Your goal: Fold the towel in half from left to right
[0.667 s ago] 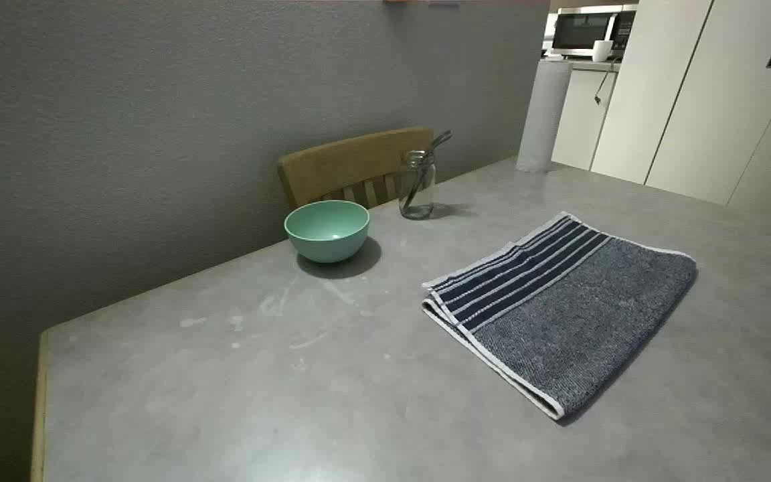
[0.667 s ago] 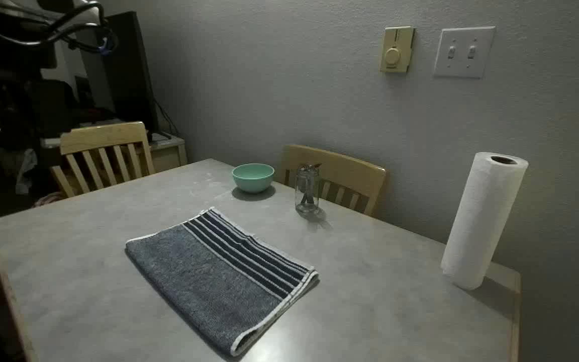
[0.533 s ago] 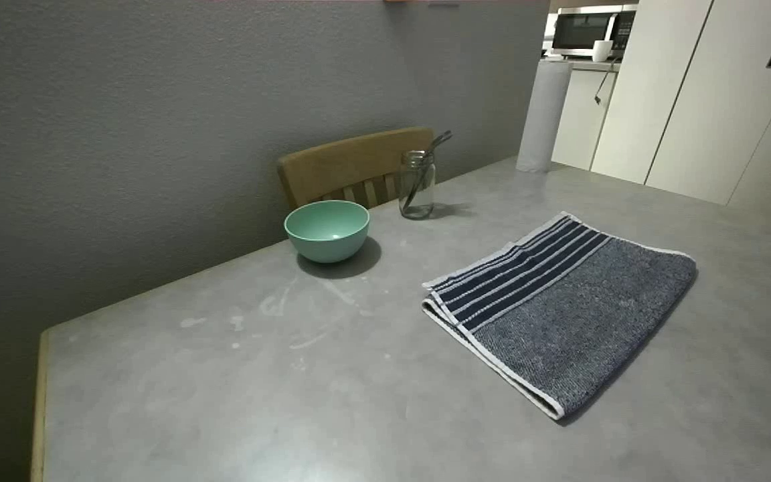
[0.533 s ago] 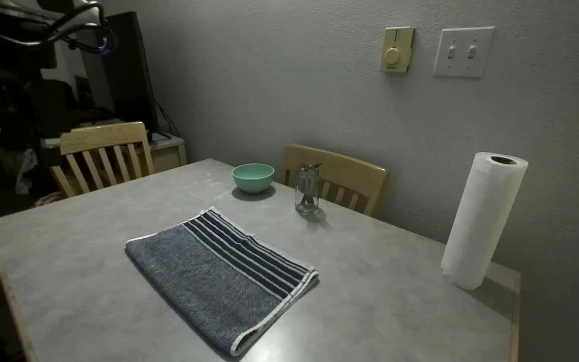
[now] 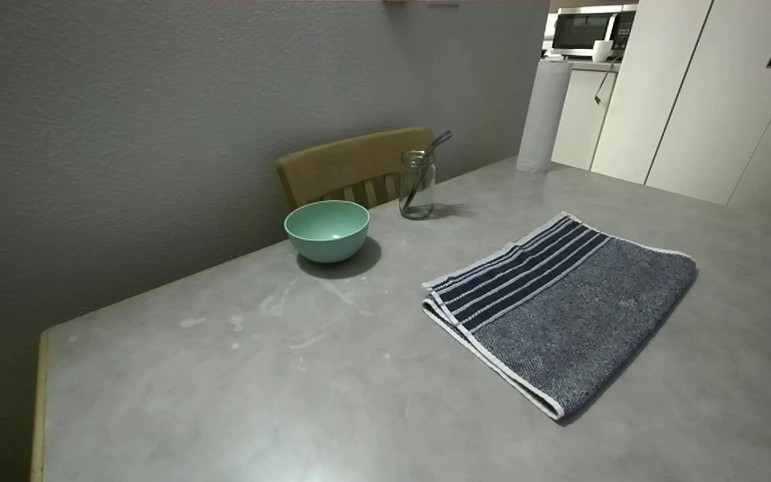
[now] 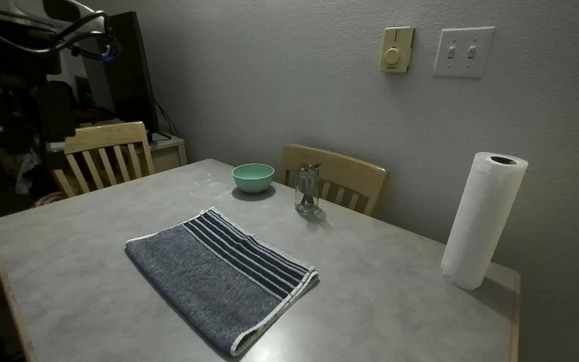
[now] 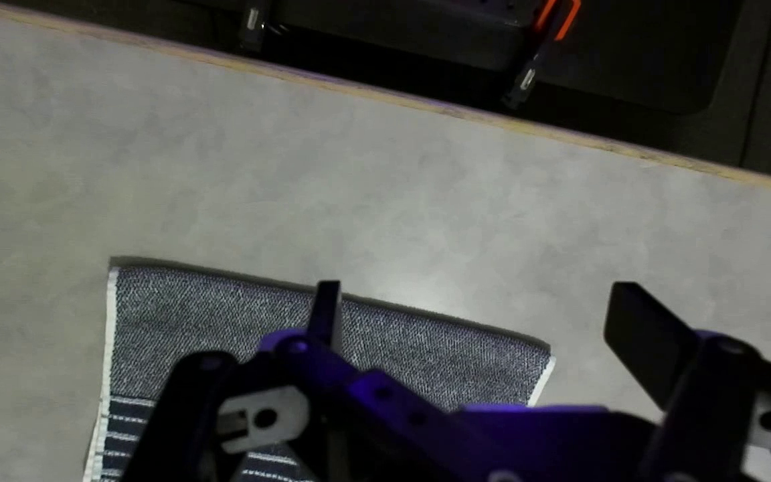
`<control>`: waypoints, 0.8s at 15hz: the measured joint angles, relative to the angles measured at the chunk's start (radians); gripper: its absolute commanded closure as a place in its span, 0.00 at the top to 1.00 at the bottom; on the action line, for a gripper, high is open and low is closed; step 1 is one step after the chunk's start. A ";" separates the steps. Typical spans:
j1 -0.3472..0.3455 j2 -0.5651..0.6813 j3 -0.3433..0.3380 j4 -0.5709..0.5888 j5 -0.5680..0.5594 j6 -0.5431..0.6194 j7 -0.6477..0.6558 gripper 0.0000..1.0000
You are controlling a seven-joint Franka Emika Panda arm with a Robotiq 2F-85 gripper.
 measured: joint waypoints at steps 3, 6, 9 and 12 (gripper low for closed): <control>0.014 0.070 0.008 0.013 0.000 0.037 0.001 1.00; 0.039 0.190 0.015 0.039 0.010 0.108 -0.001 1.00; 0.050 0.303 0.020 0.079 0.011 0.140 -0.004 1.00; 0.050 0.326 0.020 0.096 0.011 0.140 -0.006 1.00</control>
